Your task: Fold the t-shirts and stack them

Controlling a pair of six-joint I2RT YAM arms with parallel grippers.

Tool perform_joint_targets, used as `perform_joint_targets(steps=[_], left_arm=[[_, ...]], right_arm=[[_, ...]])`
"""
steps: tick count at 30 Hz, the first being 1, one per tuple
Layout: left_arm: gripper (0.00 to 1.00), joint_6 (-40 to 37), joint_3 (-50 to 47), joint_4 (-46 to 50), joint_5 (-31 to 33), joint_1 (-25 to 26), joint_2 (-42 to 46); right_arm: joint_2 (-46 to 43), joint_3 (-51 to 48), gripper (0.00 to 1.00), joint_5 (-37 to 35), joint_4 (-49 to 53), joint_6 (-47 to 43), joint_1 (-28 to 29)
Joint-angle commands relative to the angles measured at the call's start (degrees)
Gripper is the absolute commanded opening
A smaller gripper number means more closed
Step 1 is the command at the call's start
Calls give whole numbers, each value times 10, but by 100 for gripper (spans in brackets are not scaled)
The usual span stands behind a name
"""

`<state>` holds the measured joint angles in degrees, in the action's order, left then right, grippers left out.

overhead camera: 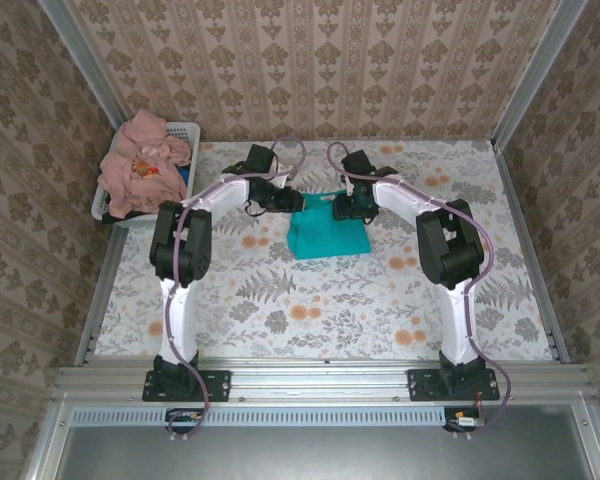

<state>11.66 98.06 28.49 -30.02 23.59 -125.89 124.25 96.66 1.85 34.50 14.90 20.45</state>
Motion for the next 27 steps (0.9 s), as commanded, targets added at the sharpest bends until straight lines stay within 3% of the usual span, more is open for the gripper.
perform_joint_targets(steps=[1, 6, 11, 16, 22, 27], left_arm=[[34, -37, 44, 55, 24, -2, -32], [32, -42, 71, 64, 29, -9, -51], [7, -38, 82, 70, 9, -21, -48], [0, -26, 68, 56, -16, -20, -2], [0, -12, 60, 36, -18, -23, 37], [0, 0, 127, 64, -41, -39, -48]], right_arm=[[22, 38, 56, -9, -2, -4, -7], [49, 68, 45, -8, -9, 2, -18], [50, 81, 21, 18, -10, 5, -21], [3, 66, 1, 16, -9, 10, -16], [-55, 50, 0, 1, -16, 28, -15], [13, 113, 2, 13, 2, 36, -19]])
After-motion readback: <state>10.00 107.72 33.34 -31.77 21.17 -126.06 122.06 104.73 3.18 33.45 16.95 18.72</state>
